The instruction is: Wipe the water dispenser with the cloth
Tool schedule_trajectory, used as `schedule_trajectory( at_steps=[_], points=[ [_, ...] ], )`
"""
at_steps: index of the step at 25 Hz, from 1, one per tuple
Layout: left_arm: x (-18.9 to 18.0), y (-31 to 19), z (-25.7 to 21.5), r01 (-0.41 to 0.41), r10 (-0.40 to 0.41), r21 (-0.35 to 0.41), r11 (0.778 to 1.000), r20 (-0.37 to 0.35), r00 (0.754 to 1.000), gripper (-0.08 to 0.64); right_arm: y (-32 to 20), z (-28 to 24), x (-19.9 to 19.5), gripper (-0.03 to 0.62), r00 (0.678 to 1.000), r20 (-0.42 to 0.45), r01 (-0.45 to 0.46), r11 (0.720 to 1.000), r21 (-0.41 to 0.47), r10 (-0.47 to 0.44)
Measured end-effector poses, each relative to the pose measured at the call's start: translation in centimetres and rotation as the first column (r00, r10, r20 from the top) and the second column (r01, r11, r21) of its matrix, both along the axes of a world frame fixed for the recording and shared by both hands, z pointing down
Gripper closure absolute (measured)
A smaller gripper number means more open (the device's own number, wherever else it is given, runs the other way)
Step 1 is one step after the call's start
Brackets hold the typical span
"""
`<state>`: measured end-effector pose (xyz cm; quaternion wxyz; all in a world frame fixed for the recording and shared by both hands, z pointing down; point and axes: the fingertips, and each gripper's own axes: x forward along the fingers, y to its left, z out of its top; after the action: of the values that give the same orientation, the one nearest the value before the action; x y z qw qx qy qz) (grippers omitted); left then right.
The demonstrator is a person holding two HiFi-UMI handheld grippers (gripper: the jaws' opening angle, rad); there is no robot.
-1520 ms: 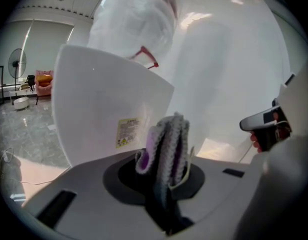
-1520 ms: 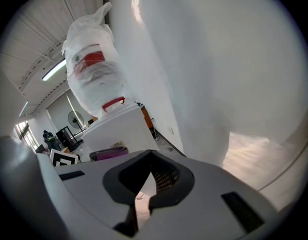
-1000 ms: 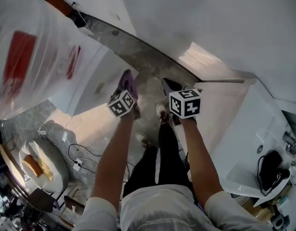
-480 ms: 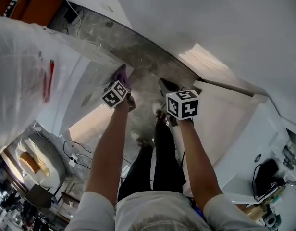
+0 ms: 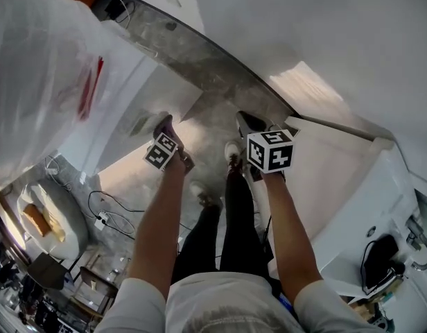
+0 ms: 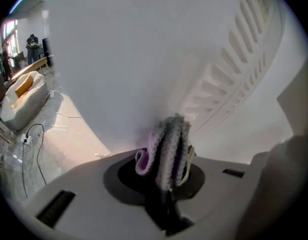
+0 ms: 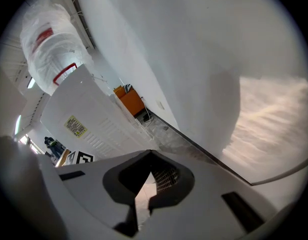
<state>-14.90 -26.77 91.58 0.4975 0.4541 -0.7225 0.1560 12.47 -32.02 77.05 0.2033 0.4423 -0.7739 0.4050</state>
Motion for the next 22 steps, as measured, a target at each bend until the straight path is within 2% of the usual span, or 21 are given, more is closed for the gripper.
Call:
schedule_trajectory(
  at_steps=[4,8,13,15,17,19,22],
  points=[
    [-4.1,4.1,-0.6,0.029,-0.028,-0.028,0.999,0.040,0.999,0.495,2.4,-0.5,-2.6,0.581,0.999,-0.017,0.044,0.999,0.004,-0.044],
    [-7.4,8.3,-2.5,-0.002,0.007,-0.055,0.998,0.082,0.997,0.495,5.8,-1.8,-4.4,0.581,0.996,-0.041,0.075,0.997,0.007,-0.075],
    [-10.8,12.0,-6.5,0.006,-0.006,-0.003,1.000,0.054,0.999,0.495,9.3,-6.0,-7.1,0.581,0.984,-0.075,0.168,0.984,0.059,-0.164],
    [-11.9,13.2,-9.5,-0.062,0.059,0.032,0.998,0.070,0.996,0.495,10.9,-8.3,-8.0,0.581,0.976,-0.100,0.200,0.976,0.085,-0.191],
    [-13.0,14.1,-12.3,-0.154,0.144,0.070,0.986,0.126,0.981,0.495,12.4,-10.2,-8.9,0.581,0.968,-0.126,0.231,0.966,0.112,-0.217],
    [-14.0,14.0,-15.1,-0.219,0.194,0.134,0.967,0.174,0.965,0.495,12.7,-12.3,-10.0,0.581,0.949,-0.171,0.291,0.944,0.156,-0.264],
    [-15.1,13.5,-20.6,-0.279,0.232,0.234,0.931,0.209,0.950,0.495,12.4,-17.6,-12.0,0.581,0.921,-0.233,0.364,0.901,0.235,-0.312]
  ],
)
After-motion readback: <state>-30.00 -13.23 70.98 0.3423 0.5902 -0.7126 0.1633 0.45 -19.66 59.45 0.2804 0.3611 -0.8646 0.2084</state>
